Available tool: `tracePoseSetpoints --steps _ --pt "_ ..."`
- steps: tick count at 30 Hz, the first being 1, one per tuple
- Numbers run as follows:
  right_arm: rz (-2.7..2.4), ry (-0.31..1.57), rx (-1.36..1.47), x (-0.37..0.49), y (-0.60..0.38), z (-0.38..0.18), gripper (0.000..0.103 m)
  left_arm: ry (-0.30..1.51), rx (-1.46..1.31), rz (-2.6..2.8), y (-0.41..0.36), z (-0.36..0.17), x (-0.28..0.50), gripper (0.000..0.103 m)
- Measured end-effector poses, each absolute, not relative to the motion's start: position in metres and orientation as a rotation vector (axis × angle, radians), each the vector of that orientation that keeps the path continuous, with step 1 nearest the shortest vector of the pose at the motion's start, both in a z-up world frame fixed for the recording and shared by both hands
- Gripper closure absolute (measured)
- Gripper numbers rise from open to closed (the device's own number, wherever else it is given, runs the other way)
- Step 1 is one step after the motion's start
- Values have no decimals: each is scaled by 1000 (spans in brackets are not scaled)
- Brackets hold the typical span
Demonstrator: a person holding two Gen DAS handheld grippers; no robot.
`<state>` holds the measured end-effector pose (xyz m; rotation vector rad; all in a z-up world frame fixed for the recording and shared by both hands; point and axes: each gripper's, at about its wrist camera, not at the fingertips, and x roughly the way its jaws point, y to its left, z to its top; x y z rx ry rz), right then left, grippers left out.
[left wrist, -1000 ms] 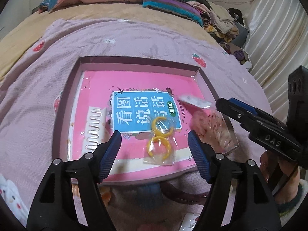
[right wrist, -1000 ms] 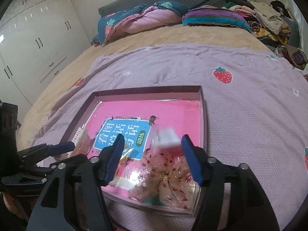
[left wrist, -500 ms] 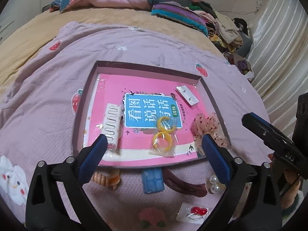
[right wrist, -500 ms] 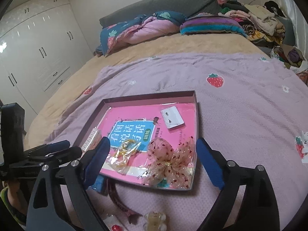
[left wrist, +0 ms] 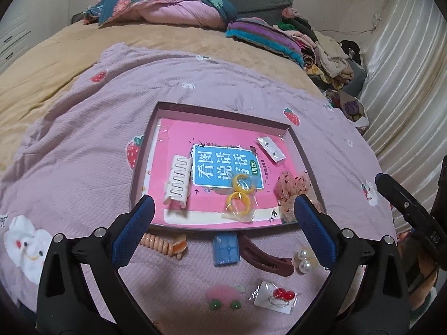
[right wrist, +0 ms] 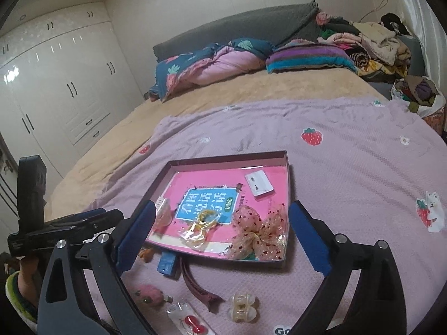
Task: Organize jewelry
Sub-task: 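Withdraw both open tools back from the tray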
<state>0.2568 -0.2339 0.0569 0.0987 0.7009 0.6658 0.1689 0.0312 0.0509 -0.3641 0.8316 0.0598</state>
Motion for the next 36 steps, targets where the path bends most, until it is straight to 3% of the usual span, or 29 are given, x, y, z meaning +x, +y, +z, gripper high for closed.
tracePoseSetpoints --steps 14,36 --pt "693 660 91 223 -234 73 6 781 -340 46 30 67 140 10" --pt "714 681 24 187 -229 61 6 805 -338 104 51 50 105 10"
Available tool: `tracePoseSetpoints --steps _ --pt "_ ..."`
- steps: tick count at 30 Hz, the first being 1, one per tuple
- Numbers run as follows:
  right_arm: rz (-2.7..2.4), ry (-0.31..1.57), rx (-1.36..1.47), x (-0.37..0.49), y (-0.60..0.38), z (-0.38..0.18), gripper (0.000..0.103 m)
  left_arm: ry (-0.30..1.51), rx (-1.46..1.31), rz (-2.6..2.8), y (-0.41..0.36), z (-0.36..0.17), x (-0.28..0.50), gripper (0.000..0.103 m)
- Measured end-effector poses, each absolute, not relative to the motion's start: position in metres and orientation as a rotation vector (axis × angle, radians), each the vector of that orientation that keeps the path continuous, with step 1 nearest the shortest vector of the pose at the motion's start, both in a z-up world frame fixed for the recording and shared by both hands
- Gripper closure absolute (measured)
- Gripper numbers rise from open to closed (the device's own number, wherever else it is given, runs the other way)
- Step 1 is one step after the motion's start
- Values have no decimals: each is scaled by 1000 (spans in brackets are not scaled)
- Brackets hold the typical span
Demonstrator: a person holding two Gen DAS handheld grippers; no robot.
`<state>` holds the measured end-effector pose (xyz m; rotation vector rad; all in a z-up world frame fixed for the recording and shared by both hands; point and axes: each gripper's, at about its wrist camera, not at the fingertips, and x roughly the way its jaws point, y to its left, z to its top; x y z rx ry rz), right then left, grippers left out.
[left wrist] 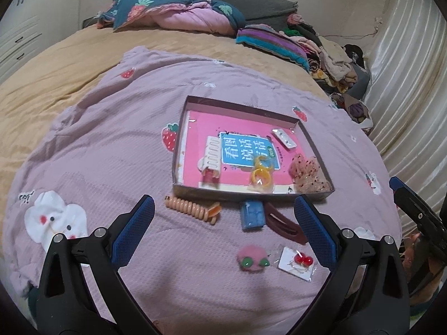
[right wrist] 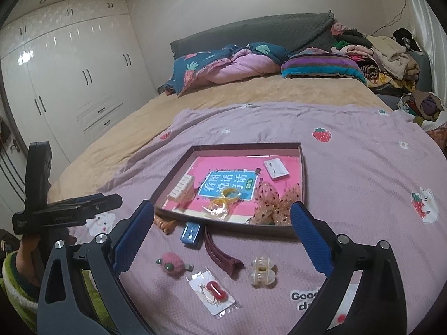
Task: Organize jewelry
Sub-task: 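Withdraw both open tools back from the tray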
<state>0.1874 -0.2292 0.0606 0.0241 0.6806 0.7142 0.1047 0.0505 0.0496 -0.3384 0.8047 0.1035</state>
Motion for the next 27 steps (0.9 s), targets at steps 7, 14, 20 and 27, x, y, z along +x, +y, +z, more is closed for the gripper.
tracePoseSetpoints --steps 7,14,20,27 --pt "724 700 -6 179 -227 49 6 825 -314 111 51 39 100 10" --pt "740 743 -51 169 -223 29 6 855 -306 116 50 28 99 10" --pt "759 787 -85 162 -218 10 6 894 -292 124 48 14 98 10" --pt "774 831 -134 154 -213 -11 6 937 -289 124 48 -3 94 10"
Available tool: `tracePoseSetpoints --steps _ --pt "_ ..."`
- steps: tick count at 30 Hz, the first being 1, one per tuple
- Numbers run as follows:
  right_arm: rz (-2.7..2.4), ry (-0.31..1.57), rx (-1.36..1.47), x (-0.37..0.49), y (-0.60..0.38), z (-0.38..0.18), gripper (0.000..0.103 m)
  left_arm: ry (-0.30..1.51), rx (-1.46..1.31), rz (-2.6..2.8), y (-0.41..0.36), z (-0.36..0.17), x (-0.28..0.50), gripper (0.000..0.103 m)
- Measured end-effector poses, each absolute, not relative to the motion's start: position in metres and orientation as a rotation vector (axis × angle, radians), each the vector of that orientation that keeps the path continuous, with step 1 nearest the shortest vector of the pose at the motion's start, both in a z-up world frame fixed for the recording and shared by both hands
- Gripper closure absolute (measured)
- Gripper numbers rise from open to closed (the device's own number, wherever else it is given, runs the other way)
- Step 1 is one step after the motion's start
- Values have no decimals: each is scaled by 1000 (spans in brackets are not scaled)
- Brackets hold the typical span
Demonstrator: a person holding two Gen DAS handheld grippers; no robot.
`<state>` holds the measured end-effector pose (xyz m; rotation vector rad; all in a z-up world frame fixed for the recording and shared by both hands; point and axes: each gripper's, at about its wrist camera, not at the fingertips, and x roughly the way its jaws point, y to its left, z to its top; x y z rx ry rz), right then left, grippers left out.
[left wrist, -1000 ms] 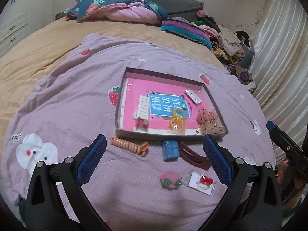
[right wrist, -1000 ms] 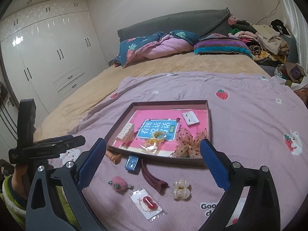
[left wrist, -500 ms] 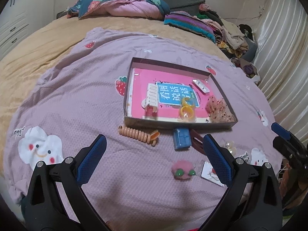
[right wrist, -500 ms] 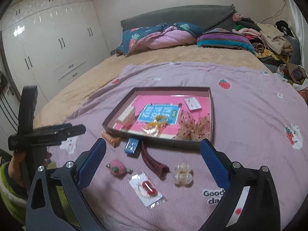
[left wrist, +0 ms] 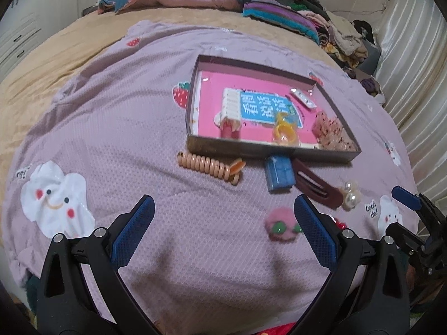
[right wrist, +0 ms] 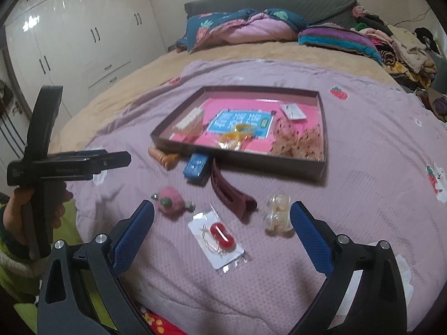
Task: Organize jewelry
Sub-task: 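Withdraw both open tools back from the tray, then grasp the pink pom-pom clip with the left tool while the right tool grasps the maroon hair clip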
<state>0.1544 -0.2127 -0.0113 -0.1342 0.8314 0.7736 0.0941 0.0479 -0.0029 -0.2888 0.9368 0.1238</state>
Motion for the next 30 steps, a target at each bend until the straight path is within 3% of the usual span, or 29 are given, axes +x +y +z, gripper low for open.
tracePoseSetpoints --steps 12,16,22,30 --pt "759 843 -172 163 -216 -25 6 1018 -240 50 24 -32 94 10" --pt "772 861 -194 170 -214 -29 21 1027 -236 23 16 -37 97 10" --pt "791 889 -181 185 -214 -33 32 1030 -217 -35 0 -38 105 25" --pt "812 898 -226 196 -206 -36 41 1059 -210 -90 -16 -51 118 58"
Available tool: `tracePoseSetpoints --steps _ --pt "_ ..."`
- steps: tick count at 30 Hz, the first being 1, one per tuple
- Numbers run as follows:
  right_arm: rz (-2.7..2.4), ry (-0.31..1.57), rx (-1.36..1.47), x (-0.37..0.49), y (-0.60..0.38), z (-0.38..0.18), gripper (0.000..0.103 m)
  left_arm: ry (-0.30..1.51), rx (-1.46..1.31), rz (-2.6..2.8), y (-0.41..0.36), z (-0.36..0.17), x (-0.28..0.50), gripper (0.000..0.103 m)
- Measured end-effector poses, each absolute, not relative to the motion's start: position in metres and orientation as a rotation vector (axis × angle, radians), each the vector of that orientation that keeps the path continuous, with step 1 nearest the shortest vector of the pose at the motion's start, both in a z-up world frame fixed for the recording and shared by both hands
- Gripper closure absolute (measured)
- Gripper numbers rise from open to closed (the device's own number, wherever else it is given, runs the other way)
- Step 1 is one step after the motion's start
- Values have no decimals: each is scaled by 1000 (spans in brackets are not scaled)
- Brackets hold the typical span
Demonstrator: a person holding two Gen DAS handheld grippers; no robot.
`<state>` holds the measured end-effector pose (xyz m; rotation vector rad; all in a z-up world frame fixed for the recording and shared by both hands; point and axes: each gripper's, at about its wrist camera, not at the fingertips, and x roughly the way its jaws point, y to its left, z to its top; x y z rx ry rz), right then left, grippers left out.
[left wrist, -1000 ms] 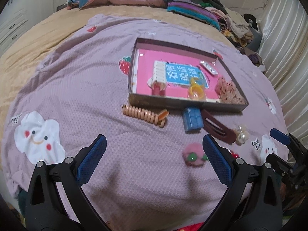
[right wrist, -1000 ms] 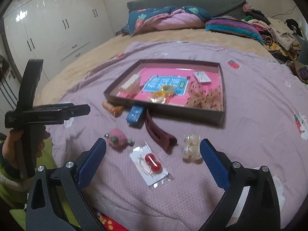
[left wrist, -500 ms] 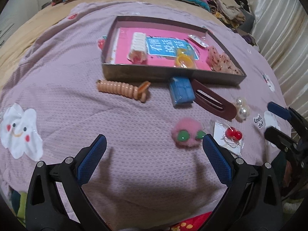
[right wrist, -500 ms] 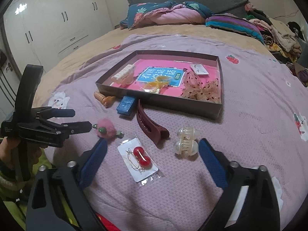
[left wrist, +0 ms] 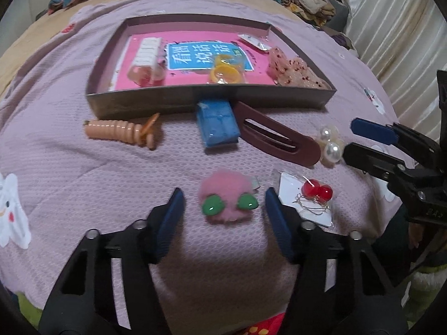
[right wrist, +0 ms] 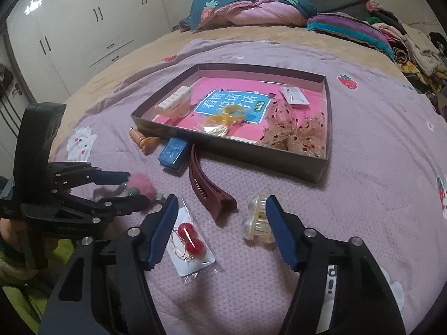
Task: Organize jewelry
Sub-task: 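Grasp the pink pom-pom clip with the left tool while the right tool grasps the maroon hair clip, then place the pink pom-pom clip in the tray with the left tool while the right tool places the maroon clip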
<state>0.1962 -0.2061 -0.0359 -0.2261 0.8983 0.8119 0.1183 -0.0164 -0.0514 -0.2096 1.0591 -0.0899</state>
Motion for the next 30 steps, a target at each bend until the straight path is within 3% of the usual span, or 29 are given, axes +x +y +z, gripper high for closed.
tracePoseSetpoints --steps 3,14,26,30 --pt "817 909 -236 200 -202 -40 43 1067 -213 -101 -18 -54 120 75" --pt "873 943 -324 206 -164 -53 48 1052 -237 -114 -9 -47 116 79" --pt "886 1005 -384 231 -128 -77 71 1040 -249 -82 10 -37 114 79" --pt "906 1015 -361 229 -124 -78 84 1024 -238 -64 15 -32 112 79"
